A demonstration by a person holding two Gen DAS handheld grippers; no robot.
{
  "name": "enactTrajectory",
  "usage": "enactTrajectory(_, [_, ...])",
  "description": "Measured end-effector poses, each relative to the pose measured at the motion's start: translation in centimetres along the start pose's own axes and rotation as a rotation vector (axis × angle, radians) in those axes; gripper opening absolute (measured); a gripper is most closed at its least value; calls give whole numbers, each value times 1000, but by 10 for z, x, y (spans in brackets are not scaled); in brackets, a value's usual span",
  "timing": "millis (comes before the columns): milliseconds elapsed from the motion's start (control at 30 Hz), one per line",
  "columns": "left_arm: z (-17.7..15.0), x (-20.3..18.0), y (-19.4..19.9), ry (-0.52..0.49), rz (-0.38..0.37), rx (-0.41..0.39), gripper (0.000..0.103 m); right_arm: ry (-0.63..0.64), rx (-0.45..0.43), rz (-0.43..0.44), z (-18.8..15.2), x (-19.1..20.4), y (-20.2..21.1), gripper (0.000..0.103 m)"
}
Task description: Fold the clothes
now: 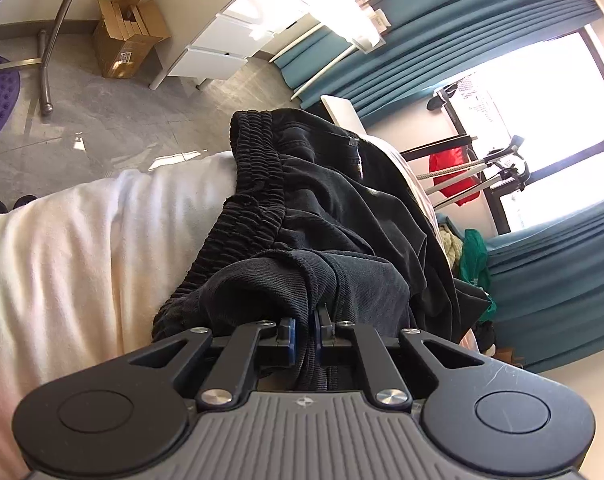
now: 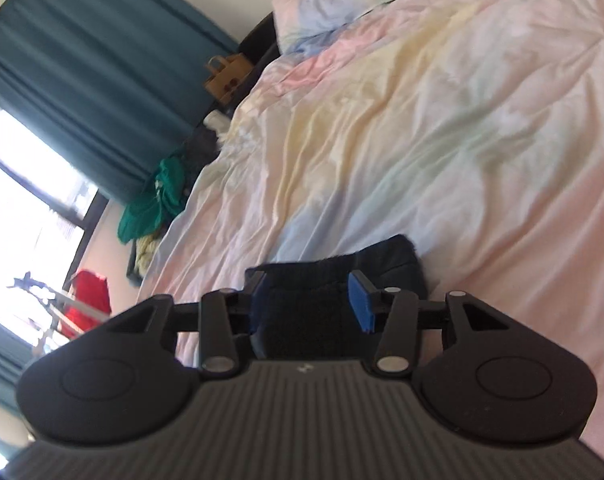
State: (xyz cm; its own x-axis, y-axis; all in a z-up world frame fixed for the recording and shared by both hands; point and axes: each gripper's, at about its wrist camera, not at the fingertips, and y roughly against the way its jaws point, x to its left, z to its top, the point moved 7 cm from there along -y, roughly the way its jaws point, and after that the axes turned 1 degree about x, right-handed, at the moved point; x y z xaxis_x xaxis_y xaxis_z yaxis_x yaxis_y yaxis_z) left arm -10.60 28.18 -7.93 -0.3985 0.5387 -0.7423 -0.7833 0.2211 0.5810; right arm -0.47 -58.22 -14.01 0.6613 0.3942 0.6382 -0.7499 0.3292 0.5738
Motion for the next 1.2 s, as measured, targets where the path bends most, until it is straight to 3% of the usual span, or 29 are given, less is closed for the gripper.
enactTrajectory(67, [-1,-1,1,-13,5,-5,9,124,58,26,-7,22,-12,48])
enactTrajectory(133, [-2,-4,1,-44,14,-10,9,239,62,-27,-14,32,-19,48])
enactTrajectory(300, [-4,-8,-1,-88,16,-4,10,315,102,-88,-23,30,-29,45])
enactTrajectory(367, [-4,-7,-1,-84,12,3,10,335,122,-103,-27,29,-31,38])
enactTrajectory(433, [-4,-6,-1,-78,9,7,11,354,141,-118,-30,27,-34,9])
enactTrajectory(533, [-5,-6,-1,-80,8,10,11,370,155,-137,-33,25,-34,5])
enactTrajectory(700, [-6,-8,1,-88,8,13,11,215,26,-84,-12,18,-2,5])
enactTrajectory(900, [-5,-8,2,-89,9,16,11,8,86,-81,-10,-12,7,7])
enactTrajectory(1100, [-5,-6,3,-78,5,16,11,-106,-28,-136,6,-35,23,9])
enactTrajectory(1167, [-5,-6,3,-75,4,17,11,-141,-70,-156,11,-43,29,12])
enactTrajectory(1200, [-5,-6,3,-74,5,17,11,-159,-91,-166,14,-46,32,21])
